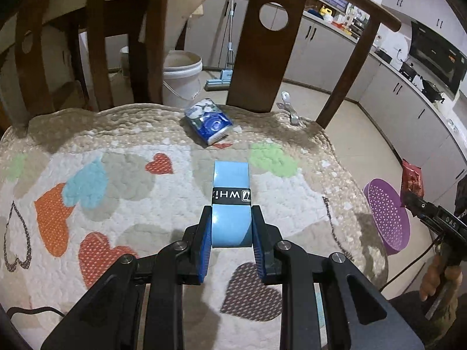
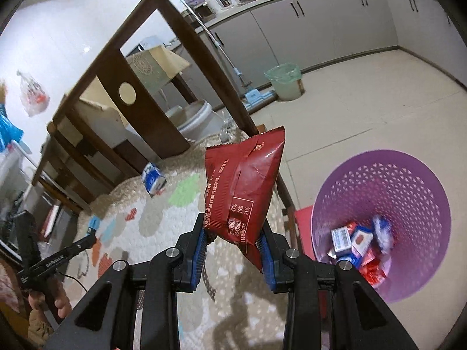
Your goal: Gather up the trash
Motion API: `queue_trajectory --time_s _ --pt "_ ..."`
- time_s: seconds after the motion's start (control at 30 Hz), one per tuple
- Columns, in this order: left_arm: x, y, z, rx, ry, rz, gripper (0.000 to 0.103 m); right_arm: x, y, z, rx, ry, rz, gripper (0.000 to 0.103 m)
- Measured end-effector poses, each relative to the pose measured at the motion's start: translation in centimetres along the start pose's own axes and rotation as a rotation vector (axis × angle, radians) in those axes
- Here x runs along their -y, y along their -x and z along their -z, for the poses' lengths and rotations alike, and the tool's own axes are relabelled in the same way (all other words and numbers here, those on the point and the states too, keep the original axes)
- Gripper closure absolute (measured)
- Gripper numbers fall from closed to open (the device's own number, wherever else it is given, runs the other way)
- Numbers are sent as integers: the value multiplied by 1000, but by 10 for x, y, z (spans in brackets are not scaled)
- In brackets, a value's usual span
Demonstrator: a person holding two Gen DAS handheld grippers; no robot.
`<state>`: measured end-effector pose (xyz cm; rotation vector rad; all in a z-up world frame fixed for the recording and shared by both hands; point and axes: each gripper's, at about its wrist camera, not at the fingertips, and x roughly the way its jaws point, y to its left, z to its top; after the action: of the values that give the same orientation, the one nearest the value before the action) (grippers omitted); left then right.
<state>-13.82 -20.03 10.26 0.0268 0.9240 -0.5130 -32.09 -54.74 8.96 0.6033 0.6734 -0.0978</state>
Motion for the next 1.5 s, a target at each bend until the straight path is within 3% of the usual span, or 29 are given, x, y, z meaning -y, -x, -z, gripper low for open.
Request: queue_trajectory --time_s 0.2,0.5,0.73,0.97,1.2,1.5 --pt "38 -22 -11 -47 -31 11 79 23 7 -7 52 10 -30 67" --pt "92 -37 -19 -68 -114 42 79 75 17 -12 84 -105 -28 67" --pt "145 -45 -23 -72 -187 96 79 112 38 -18 151 -153 57 67" --pt "205 -60 -22 -90 -265 183 79 172 65 -13 207 -309 103 67" --pt "264 -86 -20 -138 -347 270 79 197 55 -10 150 -410 63 67" --pt "318 -117 -1 -202 -433 311 79 199 40 -6 94 -404 110 66"
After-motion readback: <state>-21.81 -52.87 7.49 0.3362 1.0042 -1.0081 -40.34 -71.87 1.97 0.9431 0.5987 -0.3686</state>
